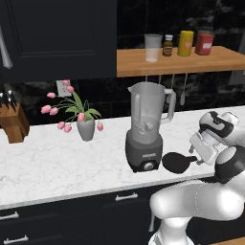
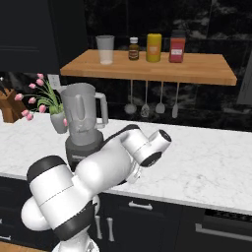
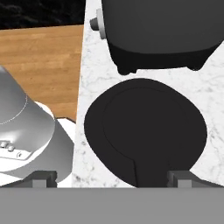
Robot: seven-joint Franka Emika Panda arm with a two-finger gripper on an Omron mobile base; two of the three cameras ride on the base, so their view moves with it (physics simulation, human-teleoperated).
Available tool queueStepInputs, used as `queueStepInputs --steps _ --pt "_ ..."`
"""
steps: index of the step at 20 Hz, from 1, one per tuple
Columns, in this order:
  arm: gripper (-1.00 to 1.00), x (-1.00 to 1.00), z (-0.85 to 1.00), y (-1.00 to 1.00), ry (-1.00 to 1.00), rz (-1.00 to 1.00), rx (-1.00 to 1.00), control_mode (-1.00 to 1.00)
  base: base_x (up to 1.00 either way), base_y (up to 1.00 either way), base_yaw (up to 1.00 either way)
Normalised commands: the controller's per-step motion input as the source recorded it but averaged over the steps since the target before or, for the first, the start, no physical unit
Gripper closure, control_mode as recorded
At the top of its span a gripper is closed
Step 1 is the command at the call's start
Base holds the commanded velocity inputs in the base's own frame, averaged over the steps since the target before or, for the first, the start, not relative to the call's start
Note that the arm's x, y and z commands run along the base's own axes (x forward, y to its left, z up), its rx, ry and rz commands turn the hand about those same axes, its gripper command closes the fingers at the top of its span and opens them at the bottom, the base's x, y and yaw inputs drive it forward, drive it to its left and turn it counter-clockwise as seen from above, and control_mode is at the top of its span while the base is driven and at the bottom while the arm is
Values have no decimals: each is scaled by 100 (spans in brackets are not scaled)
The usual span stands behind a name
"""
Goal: Close the lid blender by securely placing the lid on top.
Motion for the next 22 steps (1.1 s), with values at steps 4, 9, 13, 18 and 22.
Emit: queueStepInputs --steps 4,9,13,18,22 --pt "-100 13 -19 0 -4 8 -6 -100 0 0 0" --pt "-100 5 -11 0 0 9 -6 -100 0 0 0" --pt "-100 5 -5 0 0 5 -2 -100 0 0 0" --pt "-100 6 -10 0 0 3 -2 -100 0 0 0" --pt "-100 12 -14 0 0 0 -3 -100 0 0 0"
